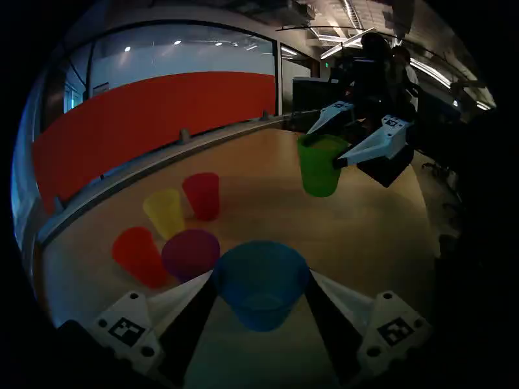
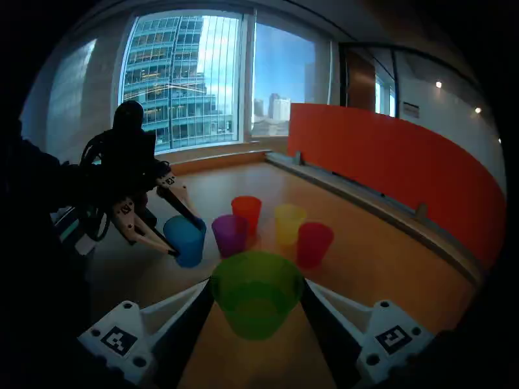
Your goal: Pour water
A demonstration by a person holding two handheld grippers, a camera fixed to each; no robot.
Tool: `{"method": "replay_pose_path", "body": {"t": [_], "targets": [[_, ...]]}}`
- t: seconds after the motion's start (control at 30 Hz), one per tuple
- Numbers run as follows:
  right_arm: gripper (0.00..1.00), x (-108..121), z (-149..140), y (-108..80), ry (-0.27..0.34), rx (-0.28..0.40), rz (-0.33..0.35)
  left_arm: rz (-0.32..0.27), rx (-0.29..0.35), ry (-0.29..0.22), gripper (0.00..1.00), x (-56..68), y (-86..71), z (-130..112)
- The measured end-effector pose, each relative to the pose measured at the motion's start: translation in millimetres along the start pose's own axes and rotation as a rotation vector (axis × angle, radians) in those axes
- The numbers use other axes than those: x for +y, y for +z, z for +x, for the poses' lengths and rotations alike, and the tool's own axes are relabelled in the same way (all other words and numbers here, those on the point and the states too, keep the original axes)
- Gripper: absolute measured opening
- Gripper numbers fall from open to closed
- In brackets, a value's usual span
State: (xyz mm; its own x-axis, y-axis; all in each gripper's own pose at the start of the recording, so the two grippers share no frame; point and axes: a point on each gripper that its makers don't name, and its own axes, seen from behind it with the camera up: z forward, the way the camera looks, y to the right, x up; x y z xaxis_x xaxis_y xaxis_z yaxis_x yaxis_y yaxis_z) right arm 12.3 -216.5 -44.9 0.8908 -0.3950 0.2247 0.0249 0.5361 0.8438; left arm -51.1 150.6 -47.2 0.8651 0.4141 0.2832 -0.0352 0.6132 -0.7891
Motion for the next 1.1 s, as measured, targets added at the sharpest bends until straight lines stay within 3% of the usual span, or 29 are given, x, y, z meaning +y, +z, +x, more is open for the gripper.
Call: {"method": "replay_pose_path", "body": {"t": [0.5,1.1], "targets": [[0.92,-1.2,-19.4,16.7,0.007,-0.03,0.003,0.002,-0.038,0.006,0.89,-4.3,9.8,-20.9],[0.92,-6.1,-35.5,30.8,0.01,-0.055,0.003,0.01,-0.039,-0.015,0.89,-10.5,12.8,-31.2]]}}
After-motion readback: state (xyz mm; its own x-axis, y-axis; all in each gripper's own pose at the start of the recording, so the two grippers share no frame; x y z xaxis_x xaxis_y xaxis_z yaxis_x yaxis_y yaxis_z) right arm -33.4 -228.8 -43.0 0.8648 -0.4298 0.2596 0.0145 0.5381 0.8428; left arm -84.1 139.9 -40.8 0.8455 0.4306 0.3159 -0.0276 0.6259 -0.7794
